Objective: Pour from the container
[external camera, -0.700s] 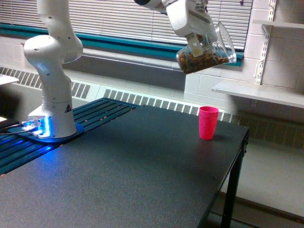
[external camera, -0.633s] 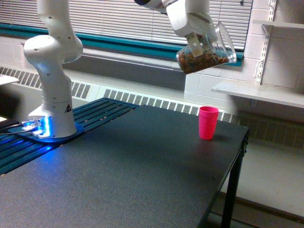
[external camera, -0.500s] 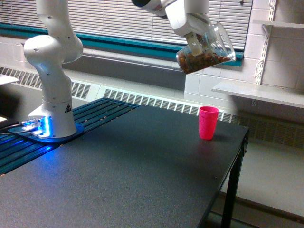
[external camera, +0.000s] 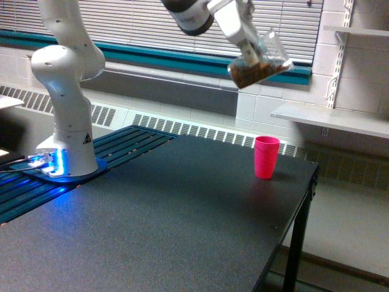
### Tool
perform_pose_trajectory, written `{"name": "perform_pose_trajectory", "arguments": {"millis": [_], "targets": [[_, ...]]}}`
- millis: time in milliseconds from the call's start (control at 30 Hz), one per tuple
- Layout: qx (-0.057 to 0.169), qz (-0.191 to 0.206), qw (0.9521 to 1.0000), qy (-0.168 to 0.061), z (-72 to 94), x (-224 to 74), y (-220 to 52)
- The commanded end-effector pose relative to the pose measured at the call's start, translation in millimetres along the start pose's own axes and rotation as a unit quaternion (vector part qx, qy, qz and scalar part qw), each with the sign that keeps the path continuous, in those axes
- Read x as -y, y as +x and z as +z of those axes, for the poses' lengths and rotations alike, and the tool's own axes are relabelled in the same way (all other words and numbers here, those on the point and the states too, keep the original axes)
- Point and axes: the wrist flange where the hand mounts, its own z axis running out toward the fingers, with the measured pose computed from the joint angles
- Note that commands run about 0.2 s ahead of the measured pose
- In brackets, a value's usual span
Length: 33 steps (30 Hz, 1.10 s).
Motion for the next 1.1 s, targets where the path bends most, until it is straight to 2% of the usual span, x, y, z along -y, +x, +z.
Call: {"name": "perform_pose_trajectory", "arguments": {"millis": [33, 367, 633, 833, 1100], "targets": [[0.038, -0.02, 0.9991, -0.007, 21.6, 22.6, -41.8], [0.054, -0.078, 0.9953, 0.016, 27.8, 83.6, -51.0], [0.038, -0.113, 0.9925, 0.029, 12.5, 133.3, -61.3], [0.018, -0.133, 0.9898, 0.047, -10.4, 169.9, -65.1], [0.018, -0.163, 0.9849, 0.054, -23.7, 195.4, -85.3]]}}
